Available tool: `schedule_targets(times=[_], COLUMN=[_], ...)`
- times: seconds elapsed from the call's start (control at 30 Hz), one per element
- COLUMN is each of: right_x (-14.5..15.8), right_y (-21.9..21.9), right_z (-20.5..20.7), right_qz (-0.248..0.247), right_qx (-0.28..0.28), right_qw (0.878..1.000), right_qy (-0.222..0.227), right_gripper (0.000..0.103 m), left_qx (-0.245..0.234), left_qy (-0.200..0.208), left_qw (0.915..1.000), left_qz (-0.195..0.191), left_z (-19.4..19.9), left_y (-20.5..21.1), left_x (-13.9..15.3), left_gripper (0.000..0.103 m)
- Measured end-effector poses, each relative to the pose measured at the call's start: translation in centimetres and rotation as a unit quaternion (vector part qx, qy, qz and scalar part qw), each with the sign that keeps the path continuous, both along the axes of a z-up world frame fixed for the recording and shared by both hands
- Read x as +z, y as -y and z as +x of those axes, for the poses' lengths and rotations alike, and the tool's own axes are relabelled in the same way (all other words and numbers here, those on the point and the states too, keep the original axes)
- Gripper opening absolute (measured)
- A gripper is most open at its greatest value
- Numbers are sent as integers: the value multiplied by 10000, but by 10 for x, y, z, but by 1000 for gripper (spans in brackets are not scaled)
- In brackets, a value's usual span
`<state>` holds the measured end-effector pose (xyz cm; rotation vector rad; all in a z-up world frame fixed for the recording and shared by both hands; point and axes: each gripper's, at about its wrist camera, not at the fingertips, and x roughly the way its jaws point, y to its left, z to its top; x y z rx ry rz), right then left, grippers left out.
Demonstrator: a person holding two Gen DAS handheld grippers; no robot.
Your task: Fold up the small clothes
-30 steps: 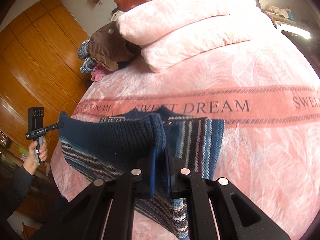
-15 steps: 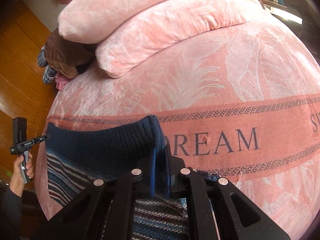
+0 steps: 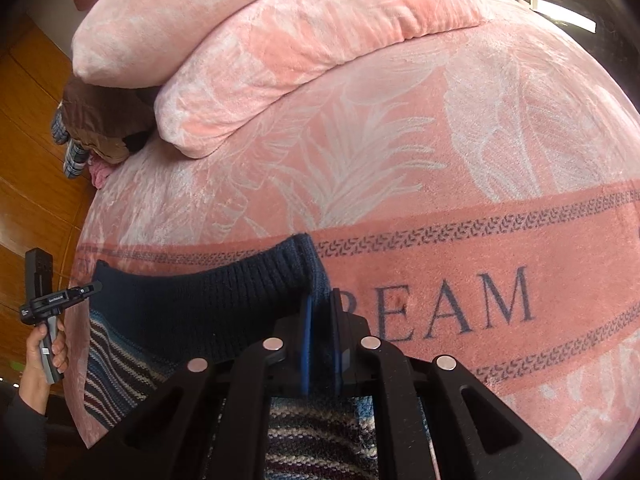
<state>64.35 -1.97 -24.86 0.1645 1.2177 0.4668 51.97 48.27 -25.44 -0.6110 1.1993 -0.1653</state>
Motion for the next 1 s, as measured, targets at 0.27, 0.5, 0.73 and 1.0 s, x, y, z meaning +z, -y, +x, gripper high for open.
schedule_targets(times=[0.27, 0.5, 0.73, 1.0], right_x=[-40, -34, -31, -45], right_y=[-4, 8, 61, 82], right_z=[11, -2, -47, -61], right_qz=[-199, 250, 1474, 1820], right_qx=[-87, -300, -185, -529], right_qw=[9994, 9989, 9858, 9769], right_qy=[-267, -243, -788, -988], right_gripper=[7, 35, 31, 8], left_qx=[62, 520, -774, -265], left_qy=[-397, -365, 732, 303], left_qw=[9992, 9943, 9928, 9988], left_qz=[-32, 857, -543, -294], left_z=[5, -12, -61, -82], left_y=[-6, -14, 15, -7], left_x=[-36, -2, 29, -1], left_gripper=[6, 19, 20, 0])
